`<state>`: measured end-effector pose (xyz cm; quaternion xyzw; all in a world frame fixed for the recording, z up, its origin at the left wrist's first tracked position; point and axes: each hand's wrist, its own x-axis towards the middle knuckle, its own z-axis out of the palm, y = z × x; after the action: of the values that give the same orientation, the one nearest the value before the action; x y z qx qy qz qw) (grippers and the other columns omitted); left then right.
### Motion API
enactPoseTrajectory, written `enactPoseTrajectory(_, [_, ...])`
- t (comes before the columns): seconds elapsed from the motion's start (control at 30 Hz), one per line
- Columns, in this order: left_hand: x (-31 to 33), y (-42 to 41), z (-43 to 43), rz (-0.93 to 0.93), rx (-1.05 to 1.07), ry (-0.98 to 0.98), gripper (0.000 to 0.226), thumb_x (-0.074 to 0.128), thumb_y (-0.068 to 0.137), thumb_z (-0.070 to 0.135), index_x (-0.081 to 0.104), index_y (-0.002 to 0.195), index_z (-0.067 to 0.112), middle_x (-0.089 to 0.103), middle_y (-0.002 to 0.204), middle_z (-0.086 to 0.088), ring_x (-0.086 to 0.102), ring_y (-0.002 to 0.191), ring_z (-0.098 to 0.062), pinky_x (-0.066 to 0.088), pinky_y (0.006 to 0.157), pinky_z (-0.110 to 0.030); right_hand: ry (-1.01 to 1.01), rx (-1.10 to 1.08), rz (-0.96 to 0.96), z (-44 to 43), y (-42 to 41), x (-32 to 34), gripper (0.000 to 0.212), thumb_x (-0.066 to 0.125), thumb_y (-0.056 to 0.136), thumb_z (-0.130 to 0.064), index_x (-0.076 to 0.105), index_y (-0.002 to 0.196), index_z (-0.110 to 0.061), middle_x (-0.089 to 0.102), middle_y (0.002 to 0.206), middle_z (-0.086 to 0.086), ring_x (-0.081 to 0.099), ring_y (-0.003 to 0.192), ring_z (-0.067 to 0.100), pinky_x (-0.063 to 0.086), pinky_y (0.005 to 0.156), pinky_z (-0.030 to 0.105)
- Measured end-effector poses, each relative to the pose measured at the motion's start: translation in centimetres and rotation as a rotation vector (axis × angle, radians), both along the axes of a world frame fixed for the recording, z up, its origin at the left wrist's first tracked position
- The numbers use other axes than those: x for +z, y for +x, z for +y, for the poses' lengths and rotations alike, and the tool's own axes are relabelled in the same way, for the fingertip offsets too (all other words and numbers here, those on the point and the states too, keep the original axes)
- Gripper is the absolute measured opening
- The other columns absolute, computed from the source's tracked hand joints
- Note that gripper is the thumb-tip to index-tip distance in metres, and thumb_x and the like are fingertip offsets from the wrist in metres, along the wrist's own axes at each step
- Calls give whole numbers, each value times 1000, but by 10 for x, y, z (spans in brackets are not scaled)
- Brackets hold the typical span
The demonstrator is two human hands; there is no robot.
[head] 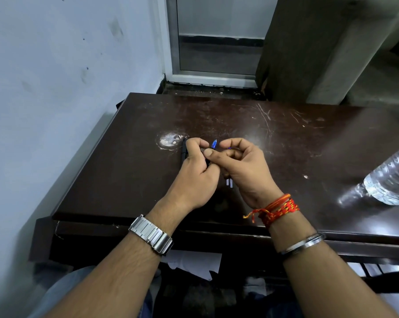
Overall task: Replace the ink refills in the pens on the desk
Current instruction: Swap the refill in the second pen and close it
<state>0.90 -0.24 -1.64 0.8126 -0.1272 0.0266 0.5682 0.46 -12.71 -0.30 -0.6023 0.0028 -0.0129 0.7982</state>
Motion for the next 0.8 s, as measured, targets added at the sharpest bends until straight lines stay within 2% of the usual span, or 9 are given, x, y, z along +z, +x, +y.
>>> enactPoseTrajectory(0.07, [0, 0, 0, -3, 3, -8, 26, 46, 92, 8, 32, 110, 20, 63, 82, -1, 62, 68, 0, 42, 61, -13, 34, 19, 25, 0, 0, 1, 35, 83, 71, -13, 64, 100, -6, 65, 64, 0, 55, 44, 8, 43, 44, 20])
enactPoseTrajectory(0.13, [1, 1, 1, 0, 16, -1, 29, 46, 90, 10, 31, 113, 20, 64, 87, -5, 62, 73, -7, 43, 65, -19, 59, 34, 39, 1, 0, 1, 28, 79, 74, -9, 67, 99, -7, 68, 67, 3, 56, 47, 9, 45, 45, 21])
enactPoseTrajectory(0.27, [1, 0, 0, -19, -11, 6, 31, 44, 91, 2, 30, 111, 20, 61, 82, 4, 62, 66, 7, 43, 59, -8, 24, 13, 34, 1, 0, -1, 32, 82, 73, -8, 65, 100, -3, 57, 68, 11, 53, 48, 11, 44, 46, 22])
enactPoseTrajectory(0.4, [-1, 2, 1, -26, 12, 10, 30, 45, 94, 3, 30, 113, 21, 62, 83, 1, 61, 67, 12, 43, 60, -7, 37, 34, 42, 2, 0, -2, 18, 77, 77, -2, 69, 93, -6, 65, 66, 3, 55, 51, 11, 46, 49, 22])
enactPoseTrajectory(0.47, [-1, 2, 0, -31, 4, 8, 30, 45, 93, 2, 30, 112, 20, 62, 84, 4, 62, 69, 12, 44, 62, -7, 18, 8, 29, 2, 0, -1, 20, 79, 75, -3, 64, 87, -7, 61, 61, 1, 53, 44, 7, 43, 44, 19])
enactPoseTrajectory(0.53, [-2, 1, 0, -31, -5, 2, 30, 45, 93, 2, 29, 112, 19, 62, 83, 4, 61, 67, 12, 45, 61, -8, 41, 36, 46, 3, -1, 0, 19, 77, 78, -5, 64, 91, -7, 62, 59, 0, 52, 44, 6, 43, 44, 18])
enactPoseTrajectory(0.63, [-2, 2, 0, -11, -3, 9, 35, 43, 91, 1, 28, 113, 22, 63, 85, 2, 61, 69, 12, 46, 62, -9, 63, 36, 49, 4, -2, 1, 18, 76, 76, 2, 65, 84, -8, 63, 63, 5, 52, 43, 8, 42, 43, 19])
enactPoseTrajectory(0.7, [-2, 2, 0, -10, -7, 6, 34, 44, 91, 1, 28, 112, 22, 63, 85, 2, 62, 69, 10, 45, 62, -9, 66, 26, 56, 4, -2, 1, 20, 78, 75, 0, 61, 83, -9, 59, 64, 8, 50, 42, 8, 41, 41, 19])
enactPoseTrajectory(0.8, [-2, 2, 1, -17, -5, 1, 33, 45, 91, 2, 28, 111, 22, 61, 84, 2, 62, 68, 9, 45, 60, -9, 45, 73, 77, 4, -2, 2, 11, 76, 77, -5, 69, 83, -11, 60, 63, 7, 50, 44, 8, 39, 43, 20])
